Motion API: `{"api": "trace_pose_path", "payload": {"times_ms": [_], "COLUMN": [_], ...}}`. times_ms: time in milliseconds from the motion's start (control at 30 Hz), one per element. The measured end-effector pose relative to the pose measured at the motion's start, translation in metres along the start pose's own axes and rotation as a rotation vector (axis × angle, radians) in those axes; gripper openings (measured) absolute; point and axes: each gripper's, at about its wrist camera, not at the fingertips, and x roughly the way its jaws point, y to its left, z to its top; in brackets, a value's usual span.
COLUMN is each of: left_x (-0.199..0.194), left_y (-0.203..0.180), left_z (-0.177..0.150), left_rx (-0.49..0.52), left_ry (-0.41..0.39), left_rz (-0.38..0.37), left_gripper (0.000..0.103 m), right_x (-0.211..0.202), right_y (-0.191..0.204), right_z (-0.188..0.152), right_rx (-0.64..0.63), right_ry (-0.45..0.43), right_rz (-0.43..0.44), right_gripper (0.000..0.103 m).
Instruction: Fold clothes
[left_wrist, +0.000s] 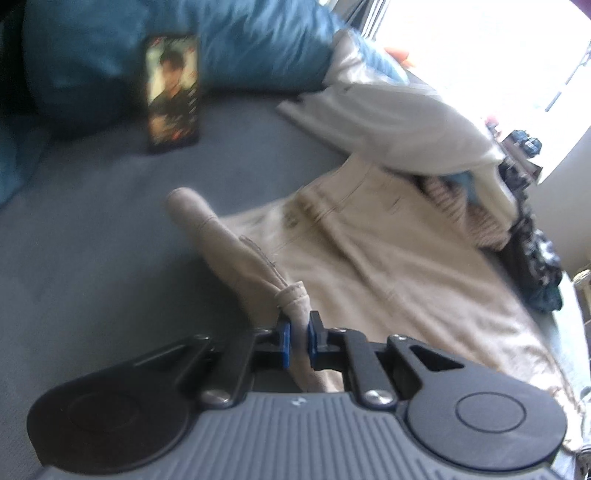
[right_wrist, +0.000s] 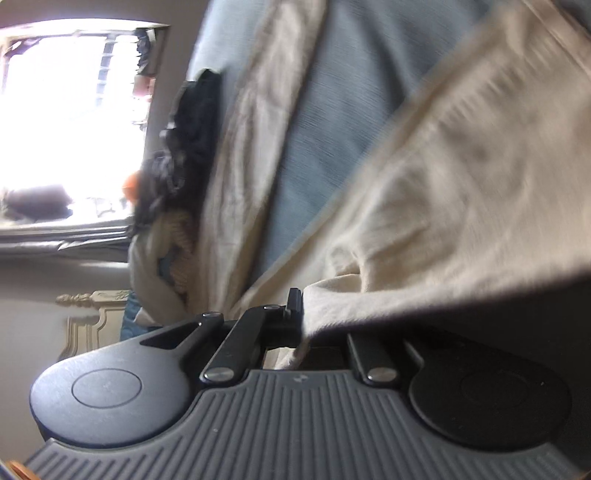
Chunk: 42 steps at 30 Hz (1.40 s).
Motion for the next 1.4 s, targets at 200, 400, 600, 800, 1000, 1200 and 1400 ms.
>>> {"api": "trace_pose_path", "payload": {"times_ms": [200, 400, 600, 800, 1000, 1200, 1400], "left_x": [0.014, 0.041, 0.073, 0.12, 0.187, 0.24, 0.263], "left_y": [-0.026, -0.059, -0.095, -0.127, -0.157, -0.163, -0.142], "left_z": [0.023, 0.042, 0.078, 0.119, 0.139, 0.142, 0.143], "left_rx": [-0.011, -0.033, -0.061, -0.081, -0.056, -0.024, -0.132], "left_ry": [-0.072, -0.137, -0.1, -0.052, 0.024, 0.08, 0.102], "left_rz": [-0.083, -0.11, -0.074, -0.048, 0.005, 0.05, -0.056], "left_gripper": [0.01, 0.01, 0.01, 0.009, 0.01, 0.011, 0.044], "right_x": [-0.003, 0.022, 0.058, 0.098, 0.148, 0.2, 0.245], "right_y": [0.038, 0.075, 0.119, 0.164, 0.19, 0.187, 0.158], "right_z": [0.035, 0.077, 0.113, 0.153, 0.19, 0.214, 0.229], "right_rx": [-0.09, -0.119, -0.087, -0.062, -0.059, -0.039, 0.053], "right_ry": [-0.024, -0.027, -0.036, -0.052, -0.061, -0.066, -0.015], "right_rz": [0.032, 0.014, -0.052, -0.113, -0.175, -0.227, -0.208], "right_gripper": [0.001, 0.001, 0.001, 0.001, 0.001, 0.001, 0.011]}}
